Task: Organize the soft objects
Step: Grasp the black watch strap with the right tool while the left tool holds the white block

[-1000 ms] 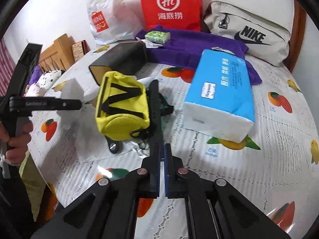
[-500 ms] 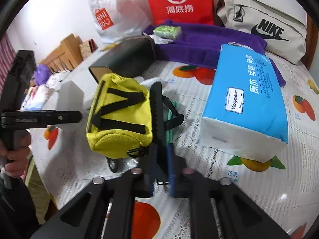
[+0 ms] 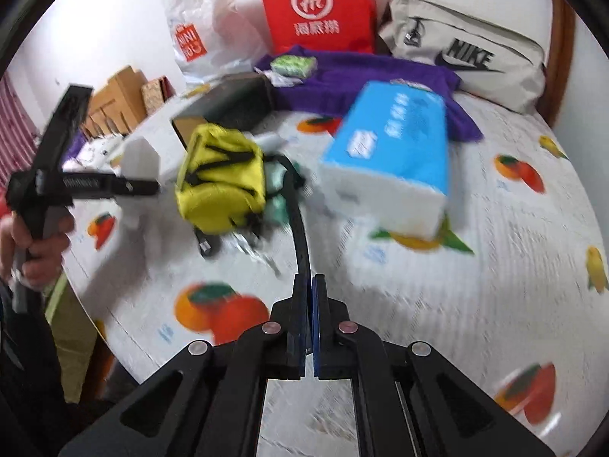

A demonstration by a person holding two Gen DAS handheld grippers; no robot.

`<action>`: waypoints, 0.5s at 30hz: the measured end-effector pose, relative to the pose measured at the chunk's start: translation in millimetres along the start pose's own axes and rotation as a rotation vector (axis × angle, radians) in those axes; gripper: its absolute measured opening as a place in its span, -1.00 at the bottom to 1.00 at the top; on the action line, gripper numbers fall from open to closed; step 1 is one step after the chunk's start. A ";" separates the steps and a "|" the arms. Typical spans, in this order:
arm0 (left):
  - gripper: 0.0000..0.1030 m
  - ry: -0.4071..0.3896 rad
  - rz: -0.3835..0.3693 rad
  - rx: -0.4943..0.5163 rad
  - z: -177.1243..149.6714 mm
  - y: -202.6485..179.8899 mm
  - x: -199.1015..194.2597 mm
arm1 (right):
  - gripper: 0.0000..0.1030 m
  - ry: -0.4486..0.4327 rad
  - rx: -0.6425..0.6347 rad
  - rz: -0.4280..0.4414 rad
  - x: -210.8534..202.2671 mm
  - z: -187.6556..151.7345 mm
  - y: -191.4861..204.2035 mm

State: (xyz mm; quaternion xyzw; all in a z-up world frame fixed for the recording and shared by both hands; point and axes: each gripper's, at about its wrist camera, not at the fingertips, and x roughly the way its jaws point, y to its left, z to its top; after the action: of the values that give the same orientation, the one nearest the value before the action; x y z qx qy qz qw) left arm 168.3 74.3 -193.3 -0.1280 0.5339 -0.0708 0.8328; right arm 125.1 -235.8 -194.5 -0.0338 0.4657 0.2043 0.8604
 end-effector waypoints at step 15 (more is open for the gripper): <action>0.07 0.001 0.040 -0.001 2.6 3.0 -1.4 | -0.57 -0.017 -0.110 -0.077 42.1 11.4 13.5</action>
State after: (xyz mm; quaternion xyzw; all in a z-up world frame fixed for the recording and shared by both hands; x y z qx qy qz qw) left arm 170.0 77.9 -191.9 -0.1177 0.5370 -0.0538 0.8336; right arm 149.2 -207.2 -220.7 -0.0970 0.4449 0.1966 0.8683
